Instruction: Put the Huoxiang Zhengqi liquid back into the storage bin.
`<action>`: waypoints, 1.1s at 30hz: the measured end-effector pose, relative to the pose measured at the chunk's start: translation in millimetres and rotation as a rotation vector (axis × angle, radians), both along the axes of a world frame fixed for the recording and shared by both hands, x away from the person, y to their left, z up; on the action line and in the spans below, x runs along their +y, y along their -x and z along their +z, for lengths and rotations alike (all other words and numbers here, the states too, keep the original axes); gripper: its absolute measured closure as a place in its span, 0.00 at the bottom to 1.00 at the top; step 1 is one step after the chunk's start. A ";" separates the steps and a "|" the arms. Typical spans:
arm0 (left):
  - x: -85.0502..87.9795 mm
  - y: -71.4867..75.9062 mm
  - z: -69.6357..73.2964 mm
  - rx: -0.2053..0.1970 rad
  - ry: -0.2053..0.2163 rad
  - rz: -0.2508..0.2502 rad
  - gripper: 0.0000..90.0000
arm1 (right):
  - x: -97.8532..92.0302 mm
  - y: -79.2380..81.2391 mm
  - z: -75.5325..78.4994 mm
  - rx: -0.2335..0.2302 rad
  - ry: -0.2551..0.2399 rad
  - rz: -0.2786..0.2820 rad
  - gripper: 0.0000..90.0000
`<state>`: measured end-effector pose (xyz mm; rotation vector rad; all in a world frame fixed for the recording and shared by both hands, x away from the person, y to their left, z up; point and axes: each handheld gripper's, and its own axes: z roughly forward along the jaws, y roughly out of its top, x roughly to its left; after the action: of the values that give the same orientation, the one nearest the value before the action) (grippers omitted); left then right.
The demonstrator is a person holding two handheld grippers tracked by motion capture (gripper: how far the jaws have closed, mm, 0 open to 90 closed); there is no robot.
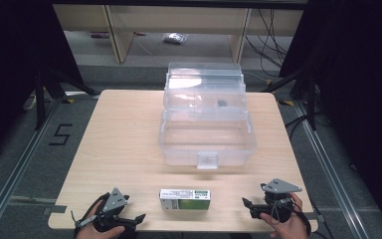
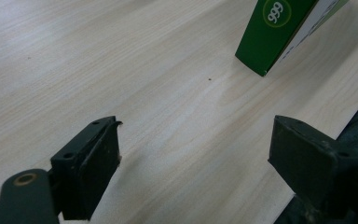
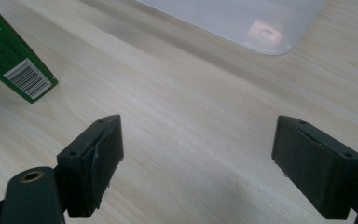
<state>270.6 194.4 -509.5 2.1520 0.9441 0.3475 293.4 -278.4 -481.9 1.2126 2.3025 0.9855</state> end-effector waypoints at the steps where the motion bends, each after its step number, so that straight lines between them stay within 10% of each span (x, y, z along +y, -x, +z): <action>1: -0.7 0.2 -0.6 -0.001 0.008 0.002 0.17 | 2.1 1.1 1.5 0.017 0.000 0.009 0.19; 15: -0.1 -1.0 -1.3 0.000 -0.001 0.000 0.17 | 10.3 -5.2 14.6 -0.043 0.044 0.150 0.18; 33: 0.9 -1.3 -1.0 0.003 0.000 0.017 0.17 | 41.7 -11.1 44.1 0.009 0.080 0.258 0.22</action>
<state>271.8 195.3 -510.5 2.1463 0.9647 0.3528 304.5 -236.8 -437.8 0.9055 2.5248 0.9623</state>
